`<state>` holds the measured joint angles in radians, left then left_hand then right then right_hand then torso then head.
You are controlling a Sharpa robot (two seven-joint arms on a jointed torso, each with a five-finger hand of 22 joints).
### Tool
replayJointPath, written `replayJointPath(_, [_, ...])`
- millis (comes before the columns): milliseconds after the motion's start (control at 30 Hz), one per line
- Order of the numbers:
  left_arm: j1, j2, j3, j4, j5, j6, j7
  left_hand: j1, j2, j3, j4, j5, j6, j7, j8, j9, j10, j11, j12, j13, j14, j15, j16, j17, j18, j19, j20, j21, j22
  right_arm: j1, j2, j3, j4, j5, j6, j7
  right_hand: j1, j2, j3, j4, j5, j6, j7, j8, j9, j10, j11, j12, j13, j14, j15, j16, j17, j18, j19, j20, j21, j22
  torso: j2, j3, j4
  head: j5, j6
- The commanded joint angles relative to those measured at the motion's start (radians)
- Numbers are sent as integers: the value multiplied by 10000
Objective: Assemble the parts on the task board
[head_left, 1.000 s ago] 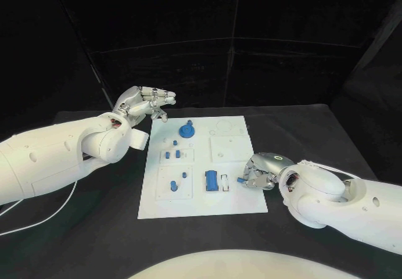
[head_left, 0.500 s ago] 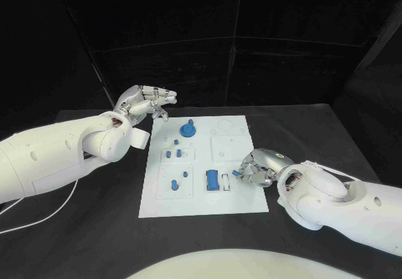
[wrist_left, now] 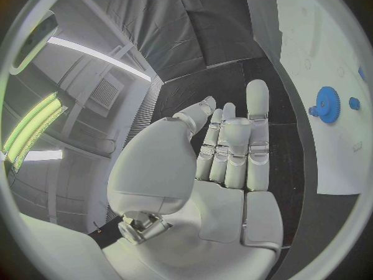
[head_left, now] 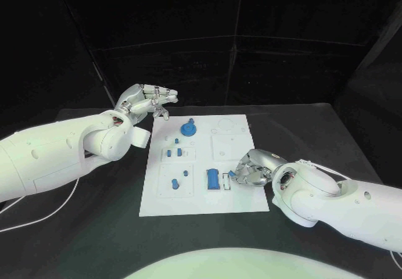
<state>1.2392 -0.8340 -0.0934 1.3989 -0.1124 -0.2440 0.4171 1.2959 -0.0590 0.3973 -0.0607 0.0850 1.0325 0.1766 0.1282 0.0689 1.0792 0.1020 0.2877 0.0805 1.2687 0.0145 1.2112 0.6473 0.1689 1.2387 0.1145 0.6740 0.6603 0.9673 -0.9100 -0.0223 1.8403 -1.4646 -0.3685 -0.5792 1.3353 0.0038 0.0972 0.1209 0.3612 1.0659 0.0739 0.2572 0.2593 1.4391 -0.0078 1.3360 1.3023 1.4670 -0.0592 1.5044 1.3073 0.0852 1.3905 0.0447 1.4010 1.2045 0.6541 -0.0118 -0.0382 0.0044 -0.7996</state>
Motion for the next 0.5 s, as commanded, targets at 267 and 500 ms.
replayJointPath(267, [20, 19, 8, 18, 34, 43, 31, 29, 36, -44, -7, 19, -91, -1, 50, 1, -79, 2, 56, 16, 19, 22, -2, -1, 140, 78, 8, -53, -11, 13, 256, 1, -166, 357, 464, -89, -397, -172, 94, 197, 209, 358, -118, 103, 95, 126, -58, 85, 433, 799, -160, 96, 1417, -141, 132, -57, 99, 84, -3, 3, -6, 37, -36])
replayJointPath(500, [20, 37, 8, 9, 34, 144, -4, 55, 49, -30, -18, 23, -100, -2, 57, 0, -93, 0, 66, 15, 10, 21, -10, -26, 140, 79, 7, -55, -12, 13, 379, 1, -213, 533, 390, -103, -626, -245, 82, 354, 201, 449, -154, 133, 137, 144, -90, 72, 431, 790, -194, 75, 1377, -141, 132, -95, 96, 80, -4, 11, -12, 58, -61])
